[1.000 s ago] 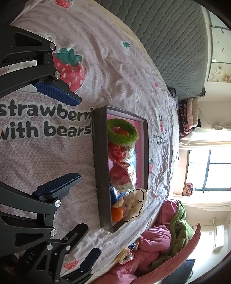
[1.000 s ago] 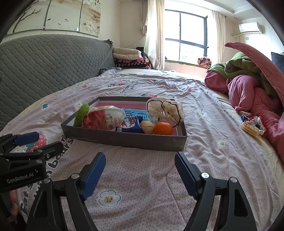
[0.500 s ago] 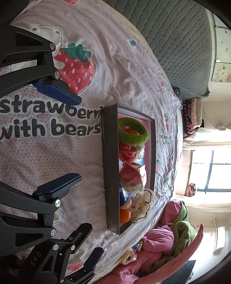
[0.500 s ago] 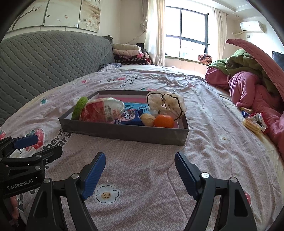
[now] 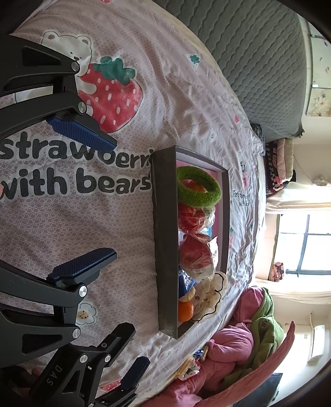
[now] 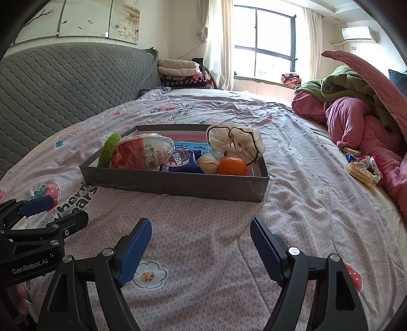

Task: Organize objects
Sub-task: 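Withdraw both open tools back from the gray box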

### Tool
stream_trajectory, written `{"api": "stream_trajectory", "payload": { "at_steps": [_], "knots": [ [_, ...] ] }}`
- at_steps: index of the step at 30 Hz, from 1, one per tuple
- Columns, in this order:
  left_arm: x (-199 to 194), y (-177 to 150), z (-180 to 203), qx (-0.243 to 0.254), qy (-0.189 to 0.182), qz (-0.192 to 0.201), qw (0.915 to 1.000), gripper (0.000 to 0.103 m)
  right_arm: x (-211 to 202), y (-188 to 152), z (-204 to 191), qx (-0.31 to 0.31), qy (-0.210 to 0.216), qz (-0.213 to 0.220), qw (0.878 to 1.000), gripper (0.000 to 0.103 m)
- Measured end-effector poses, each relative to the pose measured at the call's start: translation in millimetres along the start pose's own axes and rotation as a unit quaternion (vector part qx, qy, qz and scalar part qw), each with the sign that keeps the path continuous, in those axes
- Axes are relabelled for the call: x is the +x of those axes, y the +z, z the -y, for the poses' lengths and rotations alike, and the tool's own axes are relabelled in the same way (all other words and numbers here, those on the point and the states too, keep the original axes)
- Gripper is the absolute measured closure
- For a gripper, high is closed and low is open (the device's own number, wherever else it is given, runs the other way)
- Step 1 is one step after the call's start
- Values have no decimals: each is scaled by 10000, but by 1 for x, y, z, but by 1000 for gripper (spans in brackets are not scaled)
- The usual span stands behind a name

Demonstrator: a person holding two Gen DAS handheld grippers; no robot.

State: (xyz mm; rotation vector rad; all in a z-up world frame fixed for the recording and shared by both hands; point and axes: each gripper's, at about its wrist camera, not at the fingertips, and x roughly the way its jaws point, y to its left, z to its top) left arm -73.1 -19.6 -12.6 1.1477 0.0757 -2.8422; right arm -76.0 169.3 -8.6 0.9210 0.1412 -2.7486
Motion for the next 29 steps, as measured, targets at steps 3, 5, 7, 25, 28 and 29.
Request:
{"api": "stream_trajectory", "payload": {
  "at_steps": [3, 5, 7, 25, 28, 29],
  "knots": [
    [2, -1, 1, 14, -10, -33, 10000, 24, 1, -2, 1, 48, 20, -45, 10000, 24],
    [3, -2, 1, 12, -19, -44, 10000, 24, 1, -5, 0, 66, 33, -72, 9999, 24],
    [4, -2, 1, 22, -8, -39, 10000, 24, 0, -6, -1, 57, 48, -90, 9999, 24],
    [12, -7, -1, 18, 72, -91, 9999, 24, 6, -10, -4, -46, 102, -196, 9997, 24],
    [12, -7, -1, 4, 52, -99, 9999, 24, 6, -11, -4, -46, 102, -202, 9997, 24],
    [12, -7, -1, 2, 56, -100, 9999, 24, 6, -11, -4, -48, 103, -202, 9997, 24]
  ]
}}
